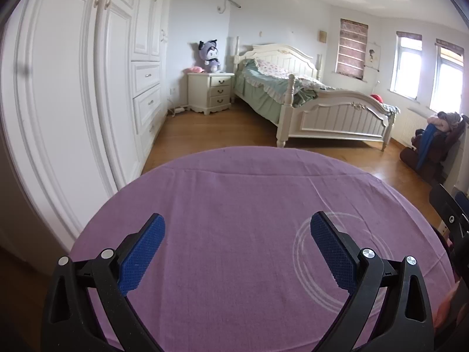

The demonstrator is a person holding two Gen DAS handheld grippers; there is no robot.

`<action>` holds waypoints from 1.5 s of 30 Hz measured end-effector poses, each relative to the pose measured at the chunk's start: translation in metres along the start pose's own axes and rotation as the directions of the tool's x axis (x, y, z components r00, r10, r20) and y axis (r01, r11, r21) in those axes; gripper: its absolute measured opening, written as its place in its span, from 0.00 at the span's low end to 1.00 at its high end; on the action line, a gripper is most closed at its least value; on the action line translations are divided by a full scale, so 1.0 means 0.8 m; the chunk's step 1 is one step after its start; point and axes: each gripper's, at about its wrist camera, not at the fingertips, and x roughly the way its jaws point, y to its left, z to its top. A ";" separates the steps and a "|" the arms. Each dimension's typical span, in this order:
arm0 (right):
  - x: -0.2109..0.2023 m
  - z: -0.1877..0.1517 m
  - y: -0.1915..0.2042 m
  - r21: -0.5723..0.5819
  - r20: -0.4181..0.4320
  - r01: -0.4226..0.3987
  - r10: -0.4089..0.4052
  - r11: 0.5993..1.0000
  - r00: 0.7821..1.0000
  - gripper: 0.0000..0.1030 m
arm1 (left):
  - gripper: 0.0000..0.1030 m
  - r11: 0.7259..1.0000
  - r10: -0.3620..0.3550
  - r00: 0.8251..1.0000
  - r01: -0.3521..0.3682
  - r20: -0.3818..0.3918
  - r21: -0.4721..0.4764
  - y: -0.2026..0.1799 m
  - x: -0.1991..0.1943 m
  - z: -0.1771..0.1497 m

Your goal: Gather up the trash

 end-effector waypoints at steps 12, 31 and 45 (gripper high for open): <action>0.000 0.000 -0.001 0.001 -0.001 0.000 0.000 1.000 1.000 0.95 | 0.95 1.000 0.001 1.000 -0.001 -0.003 0.000 0.003 0.002 -0.001; -0.001 -0.001 0.001 0.001 -0.001 0.000 0.000 1.000 1.000 0.95 | 0.95 1.000 0.003 1.000 -0.003 0.004 0.021 0.002 -0.002 -0.005; -0.002 0.000 0.001 0.003 -0.001 0.000 0.000 1.000 1.000 0.95 | 0.95 1.000 -0.005 1.000 0.005 0.000 0.024 -0.001 -0.004 -0.004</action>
